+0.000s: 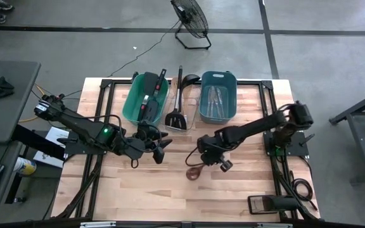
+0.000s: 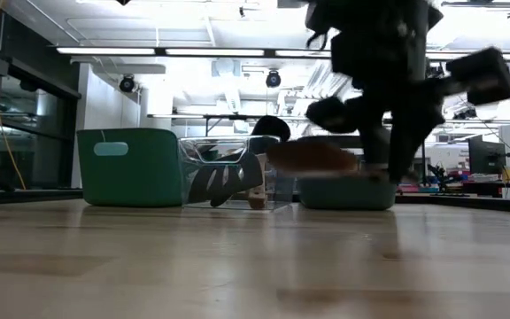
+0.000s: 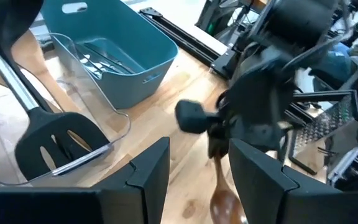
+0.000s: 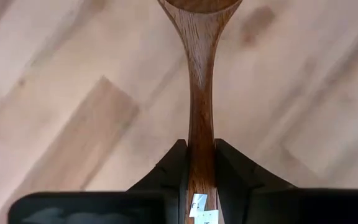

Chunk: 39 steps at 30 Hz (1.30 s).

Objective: Pick & Place Kitchen Items
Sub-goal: Put the brown serving spoon into the transparent bin

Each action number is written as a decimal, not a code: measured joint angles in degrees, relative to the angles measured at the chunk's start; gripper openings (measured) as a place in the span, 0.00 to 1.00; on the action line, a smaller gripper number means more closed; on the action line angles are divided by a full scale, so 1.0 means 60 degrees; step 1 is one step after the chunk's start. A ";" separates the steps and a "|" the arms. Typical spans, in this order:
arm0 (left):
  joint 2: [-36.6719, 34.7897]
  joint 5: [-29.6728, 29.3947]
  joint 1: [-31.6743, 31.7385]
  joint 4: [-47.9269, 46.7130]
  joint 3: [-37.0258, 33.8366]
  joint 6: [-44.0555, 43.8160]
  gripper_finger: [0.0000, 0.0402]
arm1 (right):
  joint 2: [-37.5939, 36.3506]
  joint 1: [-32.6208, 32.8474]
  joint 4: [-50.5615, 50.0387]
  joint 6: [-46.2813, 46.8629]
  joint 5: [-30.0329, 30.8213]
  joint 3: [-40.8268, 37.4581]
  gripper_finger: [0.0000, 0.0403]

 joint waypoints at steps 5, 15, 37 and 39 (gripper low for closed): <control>0.0004 -0.0516 0.0000 0.0045 0.0000 0.0000 0.41 | -0.1227 -0.0168 -0.0360 0.0643 0.0433 0.0000 0.12; 0.0004 -0.1190 0.0348 0.0340 0.0000 0.0077 0.41 | -0.3727 -0.1403 -0.0584 0.1827 0.0801 0.0011 0.12; 0.1568 0.0149 0.3321 0.4547 -0.0033 0.3507 0.70 | -0.5606 -0.5658 0.2452 0.2924 -0.1017 0.0030 0.12; 0.1783 0.0488 0.3634 0.5211 0.0024 0.3918 0.70 | -0.5499 -0.5735 0.2905 0.3071 -0.1077 0.0033 0.12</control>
